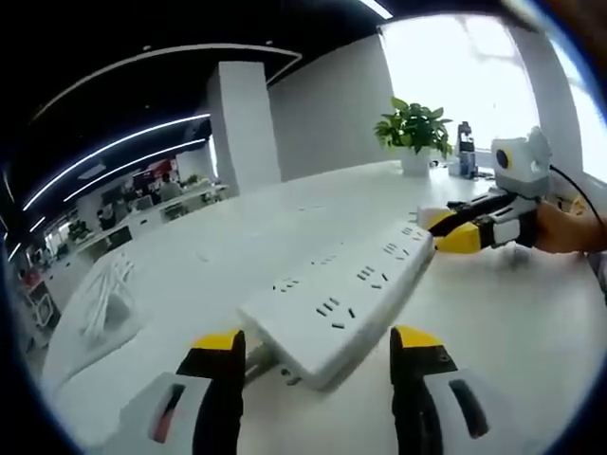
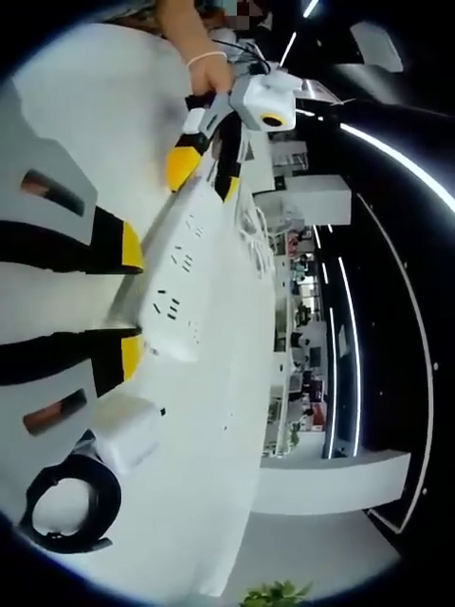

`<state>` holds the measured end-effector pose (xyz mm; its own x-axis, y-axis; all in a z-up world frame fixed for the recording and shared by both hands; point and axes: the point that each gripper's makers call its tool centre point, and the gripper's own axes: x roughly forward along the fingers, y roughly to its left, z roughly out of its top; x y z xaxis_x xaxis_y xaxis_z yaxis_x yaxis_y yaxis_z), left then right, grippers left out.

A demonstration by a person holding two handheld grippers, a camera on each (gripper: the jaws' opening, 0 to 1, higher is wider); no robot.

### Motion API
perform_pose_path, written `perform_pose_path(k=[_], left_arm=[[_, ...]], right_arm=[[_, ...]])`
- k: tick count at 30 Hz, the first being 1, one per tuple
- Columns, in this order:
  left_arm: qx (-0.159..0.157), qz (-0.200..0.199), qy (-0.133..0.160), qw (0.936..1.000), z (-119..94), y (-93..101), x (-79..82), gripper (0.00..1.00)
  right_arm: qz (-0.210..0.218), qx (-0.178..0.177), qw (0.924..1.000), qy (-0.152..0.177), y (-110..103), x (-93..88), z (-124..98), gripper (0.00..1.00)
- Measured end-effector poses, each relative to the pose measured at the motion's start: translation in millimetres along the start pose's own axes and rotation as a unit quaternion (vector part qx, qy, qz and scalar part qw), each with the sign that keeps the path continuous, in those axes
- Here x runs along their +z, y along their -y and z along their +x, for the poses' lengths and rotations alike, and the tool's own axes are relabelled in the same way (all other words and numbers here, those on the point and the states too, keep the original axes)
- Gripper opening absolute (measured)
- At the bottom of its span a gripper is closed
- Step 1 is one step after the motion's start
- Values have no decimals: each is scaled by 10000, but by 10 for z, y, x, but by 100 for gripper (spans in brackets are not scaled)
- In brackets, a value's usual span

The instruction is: Straighten the power strip on the desk, plug the charger into it

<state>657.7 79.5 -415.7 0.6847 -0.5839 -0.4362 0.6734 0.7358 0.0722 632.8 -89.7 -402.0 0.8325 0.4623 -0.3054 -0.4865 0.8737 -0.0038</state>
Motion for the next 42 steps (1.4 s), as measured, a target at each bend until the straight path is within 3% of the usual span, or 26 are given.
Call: perform_pose_path(k=[10, 18, 20, 24, 27, 31, 42], left_arm=[[109, -37, 161, 9998, -102, -4, 37, 64], [218, 96, 485, 9985, -255, -6, 133, 66], [287, 196, 478, 9982, -280, -6, 140, 65], [384, 276, 438, 9979, -318, -5, 145, 64], [343, 42, 483, 9982, -353, 10, 171, 66], [173, -283, 567, 9978, -402, 49, 217, 77], [5, -265, 512, 9983, -448, 192, 258, 77]], right_arm=[[-103, 419, 9987, 268, -242, 156, -44, 22], [-406, 728, 9953, 496, -429, 282, -74, 38], [-441, 765, 9949, 487, -451, 290, -76, 44], [-516, 747, 9946, 509, -461, 303, -83, 46], [-530, 705, 9949, 485, -439, 302, -88, 48], [-457, 728, 9950, 501, -449, 294, -108, 48], [-357, 839, 9944, 526, -511, 286, -125, 48]])
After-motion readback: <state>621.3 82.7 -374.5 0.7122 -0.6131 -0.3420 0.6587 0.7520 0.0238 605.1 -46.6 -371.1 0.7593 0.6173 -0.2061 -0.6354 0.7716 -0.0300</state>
